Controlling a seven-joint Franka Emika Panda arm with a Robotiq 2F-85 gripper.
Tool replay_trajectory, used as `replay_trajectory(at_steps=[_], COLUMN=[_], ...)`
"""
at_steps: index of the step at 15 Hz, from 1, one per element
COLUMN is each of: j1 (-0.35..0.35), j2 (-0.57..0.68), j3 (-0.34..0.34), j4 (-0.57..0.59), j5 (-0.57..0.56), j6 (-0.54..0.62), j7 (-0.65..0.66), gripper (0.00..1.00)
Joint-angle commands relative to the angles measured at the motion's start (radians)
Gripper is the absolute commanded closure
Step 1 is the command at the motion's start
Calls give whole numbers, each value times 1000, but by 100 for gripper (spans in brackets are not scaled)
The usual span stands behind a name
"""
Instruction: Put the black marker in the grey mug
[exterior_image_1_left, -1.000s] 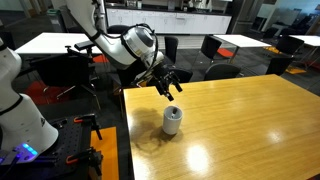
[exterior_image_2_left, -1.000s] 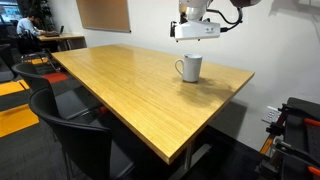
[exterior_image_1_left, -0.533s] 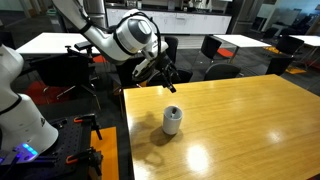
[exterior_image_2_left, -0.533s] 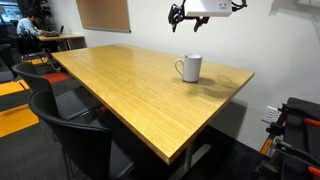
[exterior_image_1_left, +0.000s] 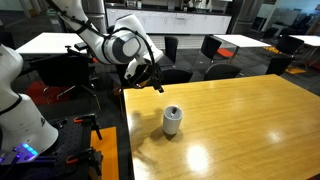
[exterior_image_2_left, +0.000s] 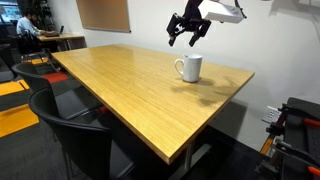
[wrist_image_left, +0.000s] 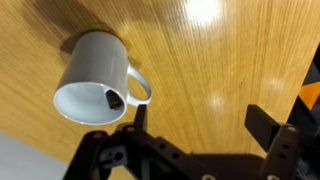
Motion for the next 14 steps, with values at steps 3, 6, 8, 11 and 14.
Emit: replay_trajectory(at_steps=[3, 6, 8, 11, 14], j1=[58, 79, 72, 57, 48], j2=[-97, -159, -194, -227, -239], j3=[48, 39, 27, 18, 10], j4=[-37, -3, 23, 60, 85], j5=[440, 646, 696, 705, 703], j6=[-85, -207, -287, -378, -424], j7=[-433, -656, -738, -786, -805], gripper=[0, 0, 0, 0, 0])
